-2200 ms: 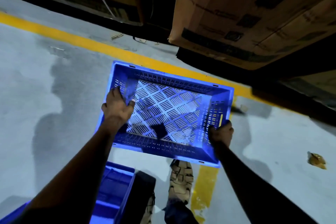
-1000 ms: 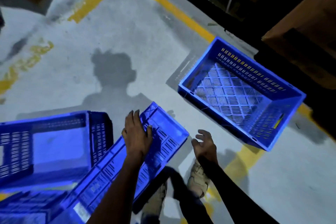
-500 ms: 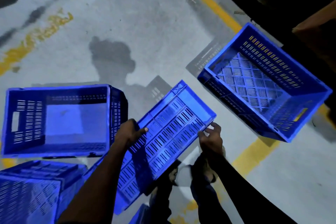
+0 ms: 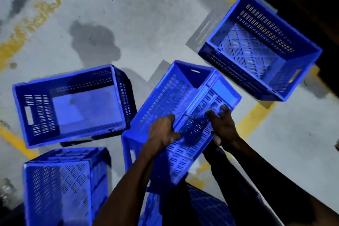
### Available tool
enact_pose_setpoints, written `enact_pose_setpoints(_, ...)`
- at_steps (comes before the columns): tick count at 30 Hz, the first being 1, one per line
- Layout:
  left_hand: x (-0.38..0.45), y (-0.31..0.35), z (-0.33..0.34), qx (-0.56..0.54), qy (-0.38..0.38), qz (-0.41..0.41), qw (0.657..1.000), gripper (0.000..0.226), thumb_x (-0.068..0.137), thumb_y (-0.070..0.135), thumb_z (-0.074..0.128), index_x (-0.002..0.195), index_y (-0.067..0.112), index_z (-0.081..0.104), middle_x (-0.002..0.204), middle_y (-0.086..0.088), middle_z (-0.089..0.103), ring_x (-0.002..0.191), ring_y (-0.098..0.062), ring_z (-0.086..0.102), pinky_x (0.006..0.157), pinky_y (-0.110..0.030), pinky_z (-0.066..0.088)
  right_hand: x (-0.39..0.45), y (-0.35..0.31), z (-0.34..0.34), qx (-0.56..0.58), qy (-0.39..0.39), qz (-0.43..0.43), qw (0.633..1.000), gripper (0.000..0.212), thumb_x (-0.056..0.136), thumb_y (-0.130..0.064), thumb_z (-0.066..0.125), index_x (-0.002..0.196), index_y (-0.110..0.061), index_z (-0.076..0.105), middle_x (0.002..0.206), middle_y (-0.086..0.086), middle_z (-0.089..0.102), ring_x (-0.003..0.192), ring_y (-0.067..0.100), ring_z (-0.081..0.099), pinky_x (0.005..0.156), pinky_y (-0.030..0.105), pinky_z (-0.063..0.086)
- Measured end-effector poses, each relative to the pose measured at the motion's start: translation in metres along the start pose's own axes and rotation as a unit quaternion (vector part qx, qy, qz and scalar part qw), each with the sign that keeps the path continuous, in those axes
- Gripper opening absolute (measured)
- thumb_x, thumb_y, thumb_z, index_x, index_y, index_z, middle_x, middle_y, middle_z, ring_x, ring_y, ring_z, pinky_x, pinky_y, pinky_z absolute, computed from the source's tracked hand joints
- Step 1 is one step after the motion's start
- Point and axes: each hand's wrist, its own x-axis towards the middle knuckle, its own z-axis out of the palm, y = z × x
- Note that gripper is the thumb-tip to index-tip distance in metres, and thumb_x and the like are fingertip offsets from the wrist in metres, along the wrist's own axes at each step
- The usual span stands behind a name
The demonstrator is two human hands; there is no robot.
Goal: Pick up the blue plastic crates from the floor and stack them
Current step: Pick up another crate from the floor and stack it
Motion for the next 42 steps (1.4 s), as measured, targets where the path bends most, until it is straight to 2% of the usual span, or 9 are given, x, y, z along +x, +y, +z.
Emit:
enact_pose_setpoints(3, -0.033, 0.005, -0.010, 0.008, 0.007, 0.031, 0.999, 0.044, 0.065, 0.045, 0.071, 0.077, 0.016, 0.040, 0.072, -0.010, 0.056, 0.077, -0.037, 0.057, 0.058, -0.039, 0.033, -0.035, -0.013, -0.001, 0.077, 0.019, -0.004, 0.997, 0.041, 0.087, -0.045, 0.069, 0.114, -0.026, 0.043, 0.096, -0.008, 0.058, 0.077, 0.003, 0.056, 0.076, 0.028, 0.047)
enact_pose_setpoints(8, -0.086, 0.024, -0.024, -0.029, 0.039, 0.028, 0.998, 0.045, 0.068, 0.043, 0.069, 0.070, 0.022, 0.030, 0.062, -0.006, 0.046, 0.079, -0.040, 0.057, 0.057, -0.039, 0.028, -0.082, -0.025, 0.006, 0.053, 0.104, -0.040, 0.992, 0.105, 0.062, -0.089, 0.053, 0.143, -0.026, 0.031, 0.144, 0.004, 0.044, 0.131, 0.023, 0.047, 0.112, 0.052, 0.035)
enact_pose_setpoints(13, -0.102, 0.059, -0.023, 0.013, 0.090, 0.008, 0.996, 0.032, 0.085, 0.050, 0.059, 0.092, 0.021, 0.048, 0.093, -0.012, 0.068, 0.093, -0.037, 0.062, 0.062, -0.034, 0.029, -0.108, -0.039, 0.018, 0.026, 0.113, -0.108, 0.987, 0.115, 0.072, -0.062, 0.073, 0.154, -0.009, 0.014, 0.159, 0.009, 0.026, 0.147, 0.020, 0.026, 0.121, 0.031, 0.016)
enact_pose_setpoints(16, -0.110, 0.068, -0.020, 0.040, 0.131, 0.030, 0.990, 0.037, 0.093, 0.049, 0.043, 0.109, 0.017, 0.055, 0.096, -0.012, 0.070, 0.090, -0.036, 0.067, 0.062, -0.037, 0.036, -0.116, -0.049, 0.025, -0.001, 0.106, -0.123, 0.987, 0.115, 0.072, -0.043, 0.080, 0.154, -0.001, 0.011, 0.158, 0.016, 0.026, 0.146, 0.026, 0.029, 0.119, 0.032, 0.021)
enact_pose_setpoints(21, -0.151, 0.072, -0.030, -0.002, 0.207, 0.007, 0.978, 0.036, 0.081, 0.050, 0.064, 0.086, 0.021, 0.043, 0.087, -0.014, 0.068, 0.088, -0.039, 0.063, 0.060, -0.037, 0.028, -0.142, -0.065, 0.018, -0.038, 0.066, -0.206, 0.976, 0.090, 0.068, -0.027, 0.071, 0.143, 0.005, 0.030, 0.142, 0.024, 0.040, 0.130, 0.036, 0.043, 0.103, 0.026, 0.028)
enact_pose_setpoints(28, -0.213, 0.104, -0.036, -0.062, 0.315, 0.018, 0.947, 0.045, 0.075, 0.051, 0.064, 0.074, 0.026, 0.026, 0.063, -0.007, 0.056, 0.063, -0.032, 0.059, 0.050, -0.033, 0.030, -0.211, -0.094, -0.022, 0.003, 0.095, -0.260, 0.961, 0.070, 0.063, -0.005, 0.075, 0.123, -0.010, 0.041, 0.118, 0.009, 0.044, 0.107, 0.031, 0.050, 0.079, 0.023, 0.032)
enact_pose_setpoints(31, -0.251, 0.116, -0.037, -0.106, 0.334, 0.034, 0.936, 0.039, 0.072, 0.059, 0.057, 0.073, 0.029, 0.034, 0.061, 0.004, 0.052, 0.062, -0.024, 0.059, 0.051, -0.028, 0.034, -0.255, -0.102, -0.053, 0.035, 0.083, -0.268, 0.959, 0.065, 0.058, 0.003, 0.072, 0.114, -0.009, 0.042, 0.112, 0.006, 0.039, 0.103, 0.028, 0.046, 0.086, 0.032, 0.040)
enact_pose_setpoints(36, -0.308, 0.143, -0.041, -0.172, 0.402, 0.061, 0.897, 0.045, 0.078, 0.063, 0.055, 0.070, 0.019, 0.062, 0.064, 0.005, 0.065, 0.061, -0.018, 0.063, 0.058, -0.032, 0.050, -0.320, -0.118, -0.100, 0.111, 0.126, -0.260, 0.951, 0.058, 0.052, 0.008, 0.071, 0.101, -0.007, 0.045, 0.097, 0.000, 0.041, 0.101, 0.032, 0.048, 0.090, 0.042, 0.043)
enact_pose_setpoints(42, -0.331, 0.170, -0.085, -0.215, 0.503, 0.020, 0.837, 0.067, 0.096, 0.063, 0.032, 0.063, 0.008, 0.053, 0.060, -0.006, 0.060, 0.060, -0.028, 0.058, 0.056, -0.039, 0.043, -0.361, -0.175, -0.134, 0.240, 0.132, -0.293, 0.916, 0.059, 0.034, -0.009, 0.062, 0.088, -0.026, 0.045, 0.101, 0.012, 0.055, 0.088, 0.036, 0.059, 0.075, 0.053, 0.052)
